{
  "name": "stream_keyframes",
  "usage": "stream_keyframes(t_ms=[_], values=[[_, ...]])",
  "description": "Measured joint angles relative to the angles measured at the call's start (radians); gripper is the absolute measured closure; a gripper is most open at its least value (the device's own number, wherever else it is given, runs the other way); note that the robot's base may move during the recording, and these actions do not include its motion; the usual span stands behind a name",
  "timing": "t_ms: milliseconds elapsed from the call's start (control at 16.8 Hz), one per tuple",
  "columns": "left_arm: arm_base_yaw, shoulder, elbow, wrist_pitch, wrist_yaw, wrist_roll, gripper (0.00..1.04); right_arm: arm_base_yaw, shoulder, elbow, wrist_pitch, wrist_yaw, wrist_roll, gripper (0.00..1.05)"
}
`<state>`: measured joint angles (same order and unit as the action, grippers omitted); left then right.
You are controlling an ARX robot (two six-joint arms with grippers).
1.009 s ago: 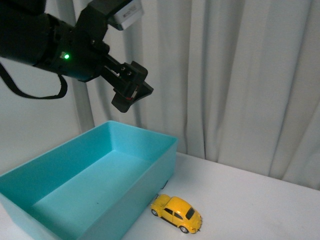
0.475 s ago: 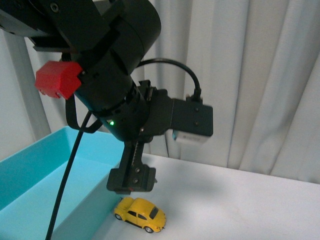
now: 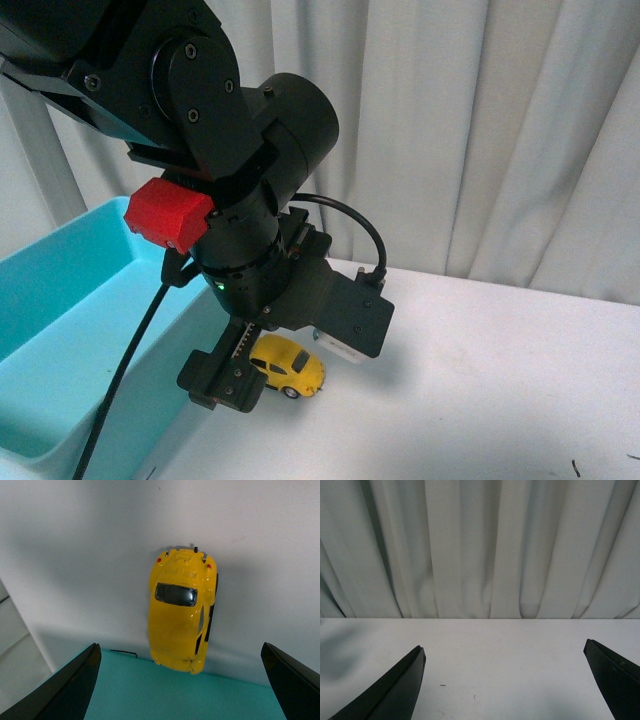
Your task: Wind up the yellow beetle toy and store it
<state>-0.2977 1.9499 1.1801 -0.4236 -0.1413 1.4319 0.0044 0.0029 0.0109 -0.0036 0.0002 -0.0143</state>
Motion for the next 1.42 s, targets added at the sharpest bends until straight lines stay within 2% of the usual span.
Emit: stream_keyframes(t_ms=[297,772,890,1009,1068,1128,1306,1424], values=[[0.041,0.137,0.061,0.03,0.047,0.044,0.07,0.0,0.0,0.0,0.0,0.0,0.0,0.07],[0.075,0.183,0.09,0.043,0.082,0.128,0.07,0.0,0.0,0.0,0.0,0.0,0.0,0.07],[0.082,0.195,0.098,0.044,0.081,0.135,0.22,0.0,0.0,0.0,0.0,0.0,0.0,0.07],[0.085,0.203,0.101,0.036,0.07,0.113,0.47,0.0,0.0,0.0,0.0,0.0,0.0,0.07],[0.085,0.204,0.103,0.03,0.067,0.1,0.54,0.0,0.0,0.0,0.0,0.0,0.0,0.07],[0.085,0.204,0.111,0.02,0.064,0.091,0.58,0.0,0.0,0.0,0.0,0.0,0.0,0.07],[0.069,0.202,0.114,-0.004,0.075,0.104,0.6,0.0,0.0,0.0,0.0,0.0,0.0,0.07],[0.047,0.19,0.116,-0.049,0.119,0.179,0.61,0.0,0.0,0.0,0.0,0.0,0.0,0.07]])
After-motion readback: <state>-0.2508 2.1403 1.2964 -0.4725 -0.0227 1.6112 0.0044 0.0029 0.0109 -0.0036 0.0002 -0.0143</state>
